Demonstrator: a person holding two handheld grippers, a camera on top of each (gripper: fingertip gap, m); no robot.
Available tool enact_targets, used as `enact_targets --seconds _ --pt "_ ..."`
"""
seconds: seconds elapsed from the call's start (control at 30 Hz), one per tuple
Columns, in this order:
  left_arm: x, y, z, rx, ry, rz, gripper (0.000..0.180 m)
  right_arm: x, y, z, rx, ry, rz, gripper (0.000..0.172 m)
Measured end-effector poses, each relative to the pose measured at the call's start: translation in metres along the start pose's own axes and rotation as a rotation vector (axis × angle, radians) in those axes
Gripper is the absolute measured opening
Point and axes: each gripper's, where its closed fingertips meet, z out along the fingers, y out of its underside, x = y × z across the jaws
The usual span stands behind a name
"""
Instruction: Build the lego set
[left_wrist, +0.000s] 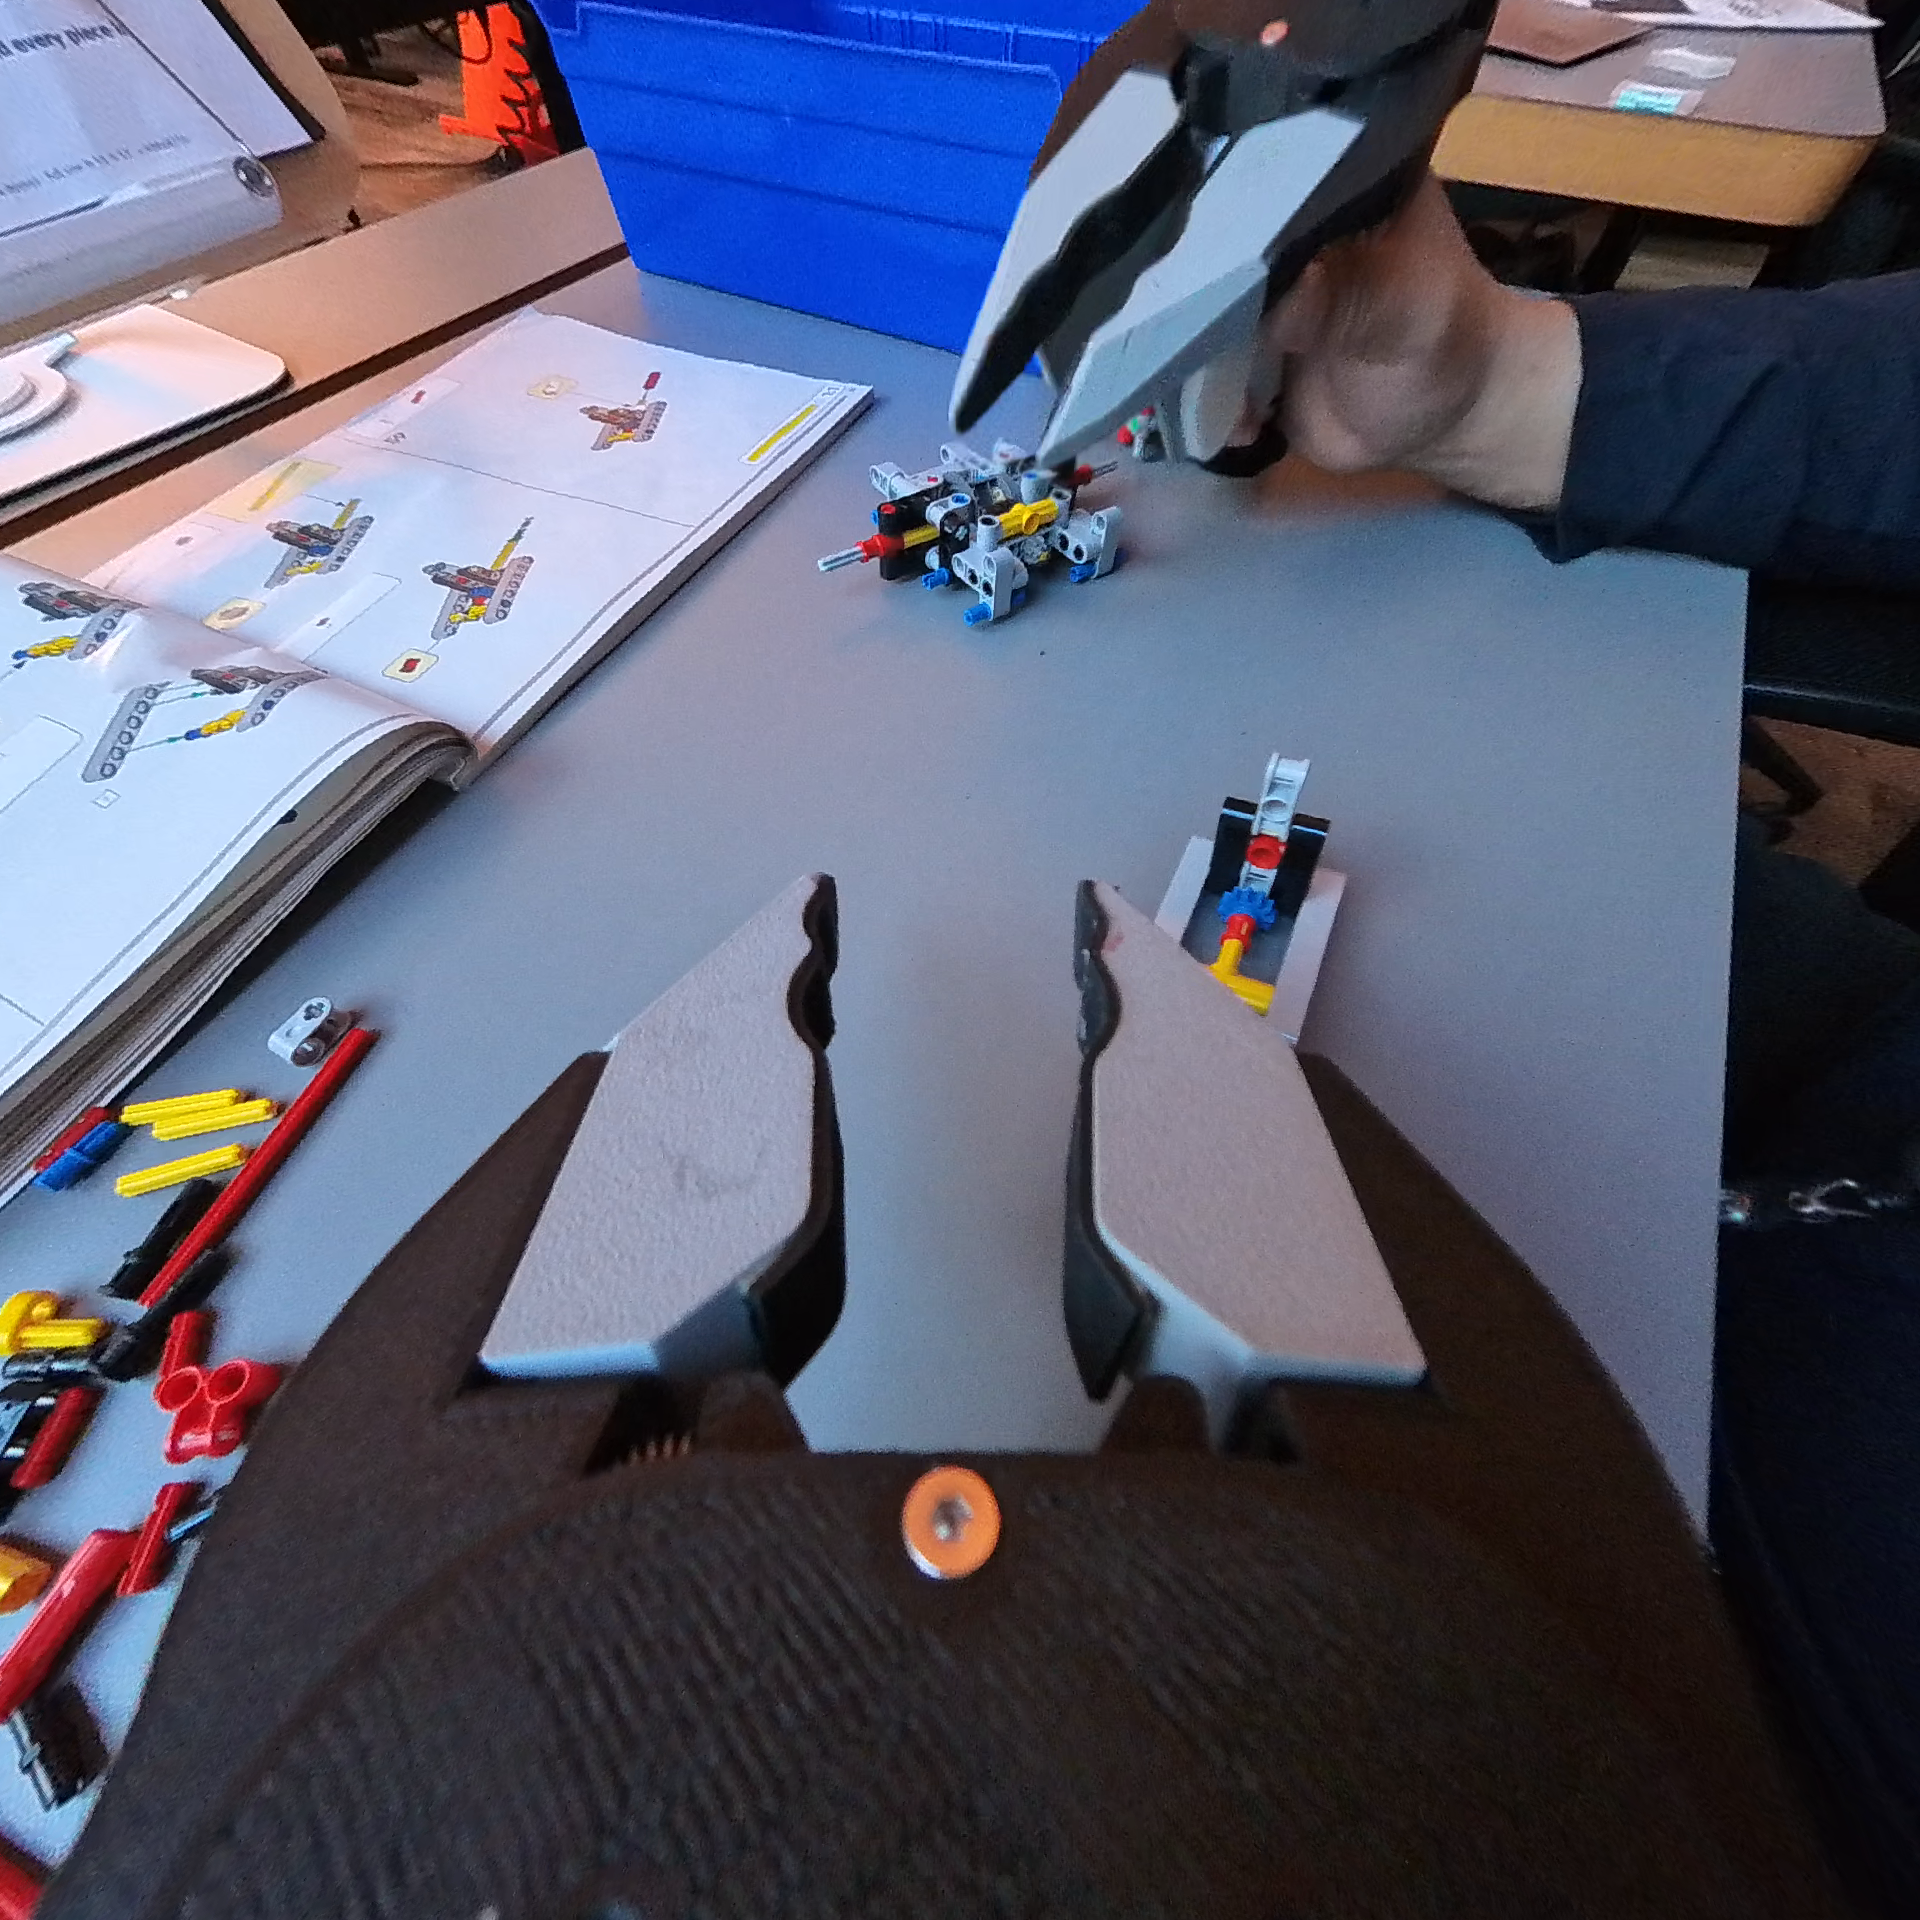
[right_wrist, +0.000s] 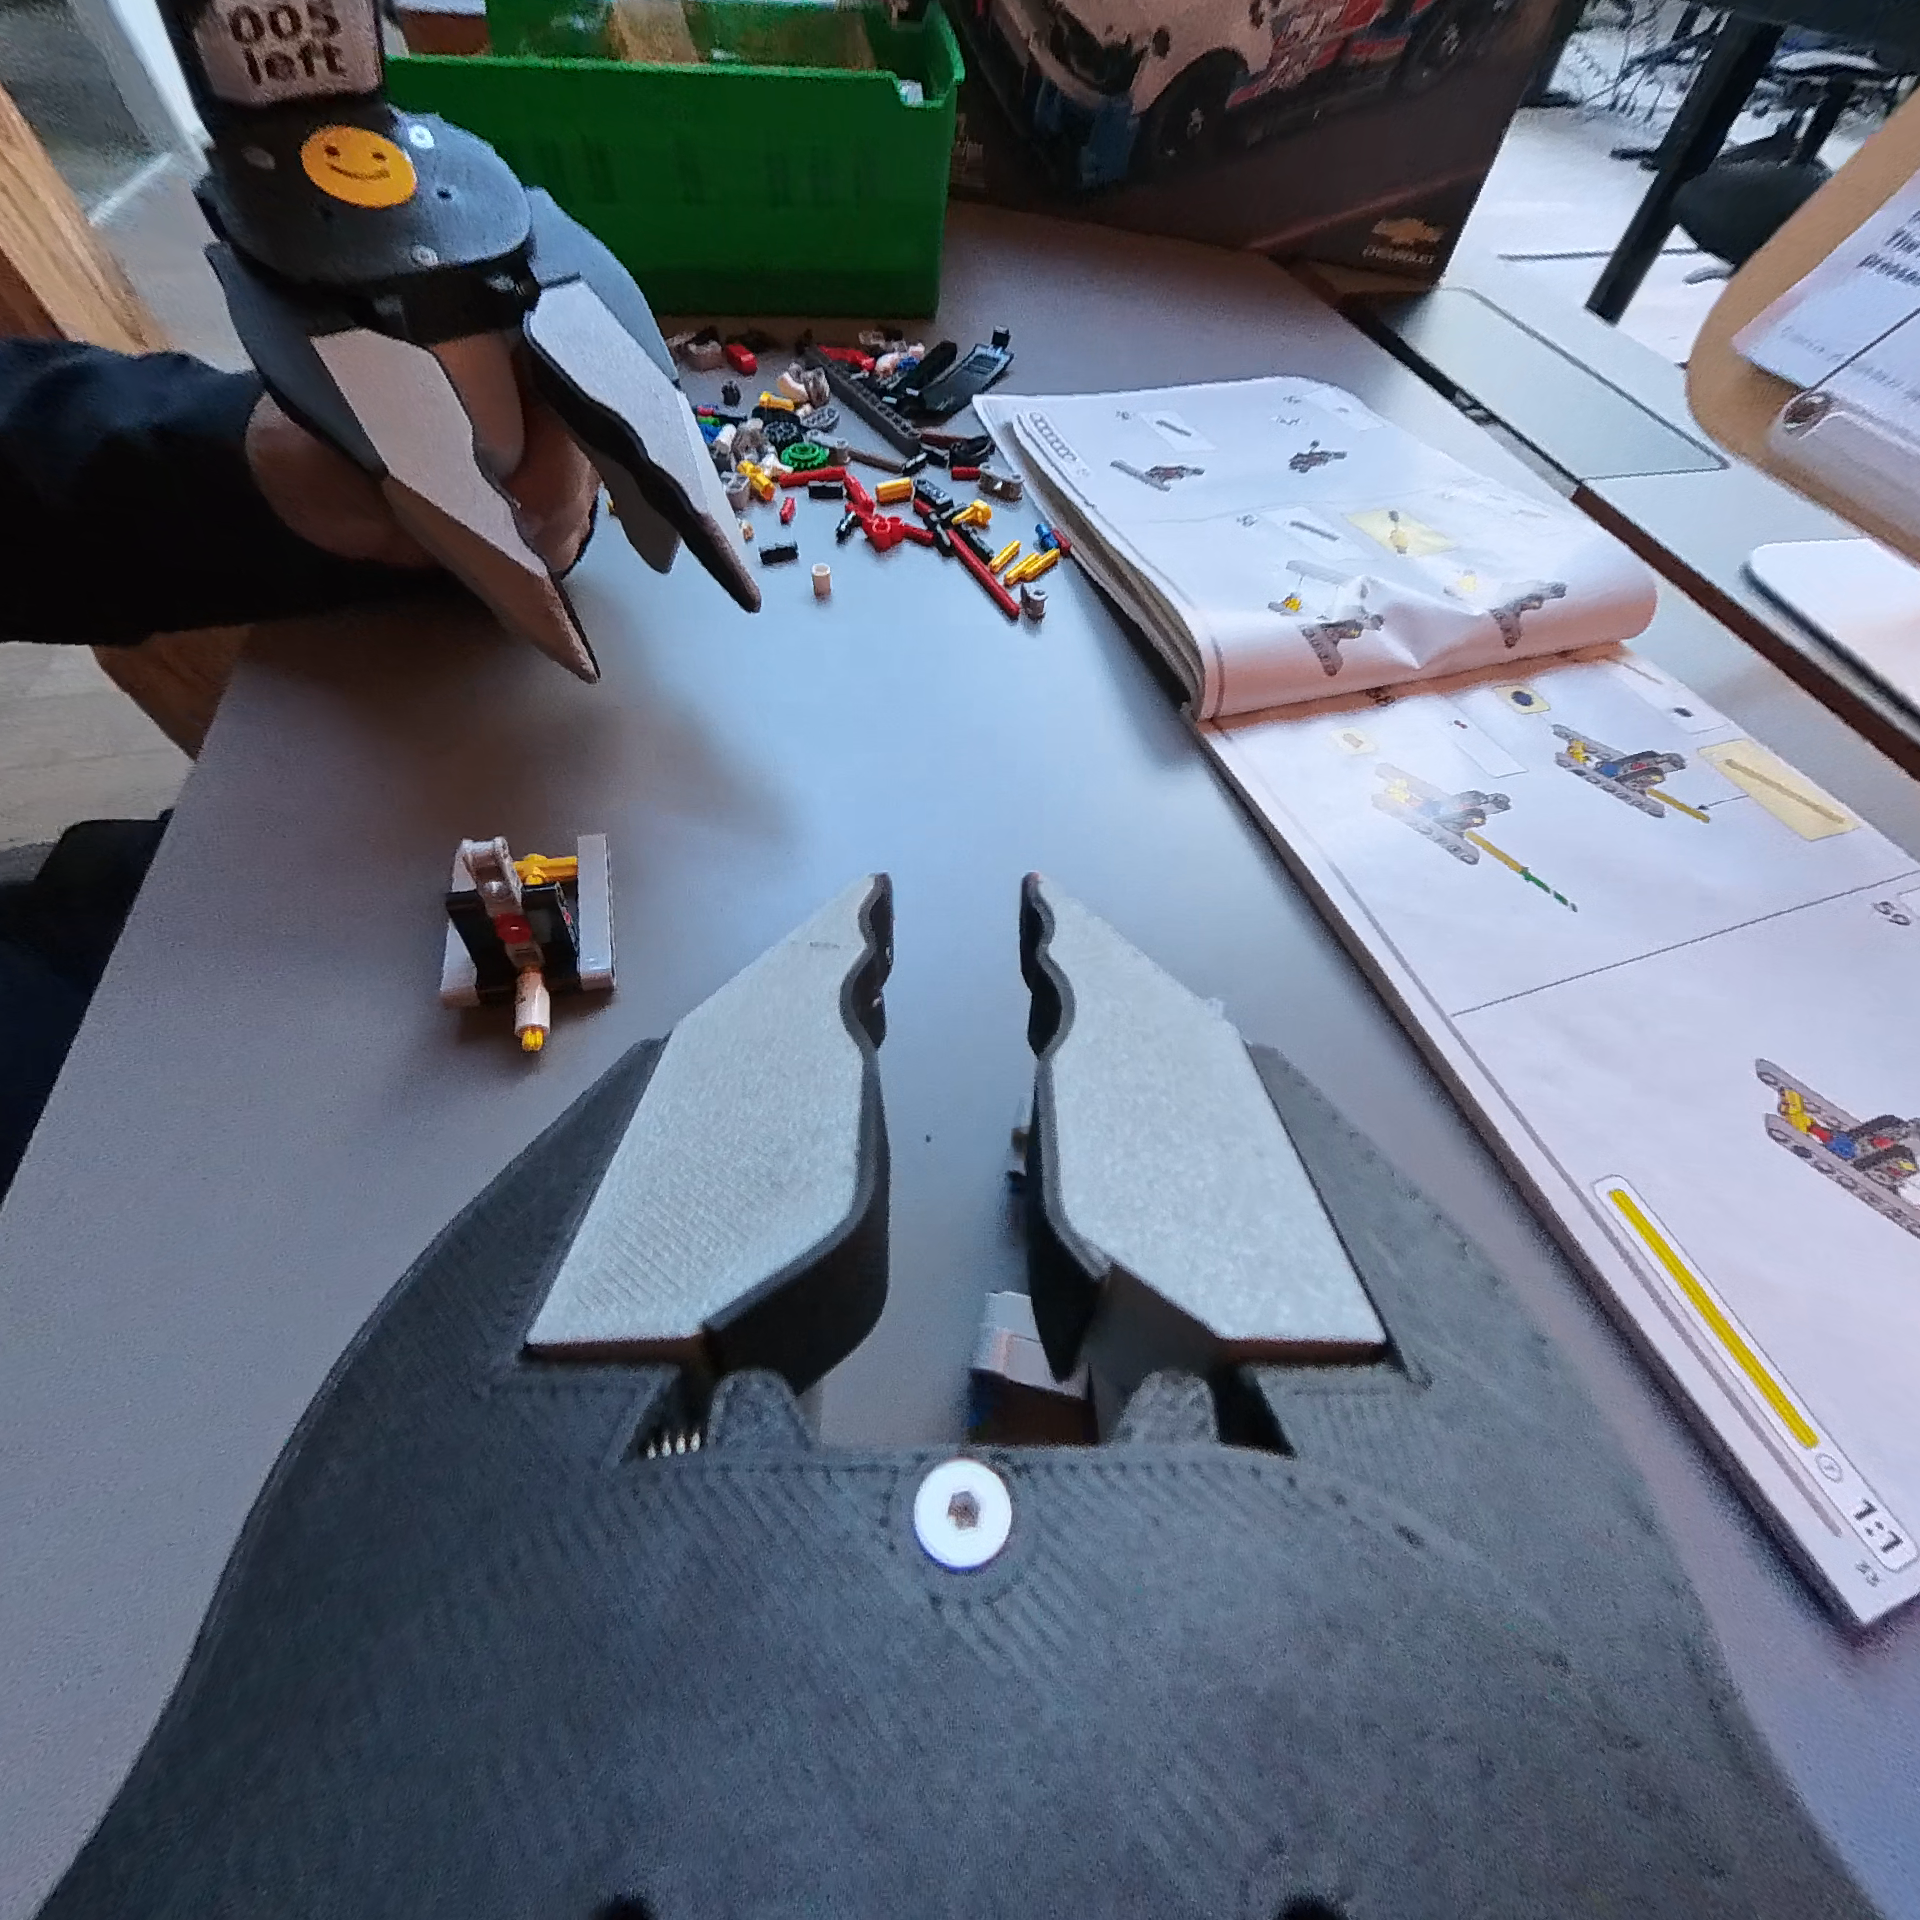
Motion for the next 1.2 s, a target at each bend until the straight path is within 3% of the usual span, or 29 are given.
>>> enact_targets --seconds 0.4,1.2 --pt "0.005 0.000 0.001 -0.004 0.028 0.019 0.043 0.003 -0.008 -0.007 0.059 -0.019 0.050 0.022" --pt "0.006 0.003 0.002 -0.022 0.028 0.034 0.041 -0.011 -0.004 0.001 0.025 -0.085 0.054 0.025"
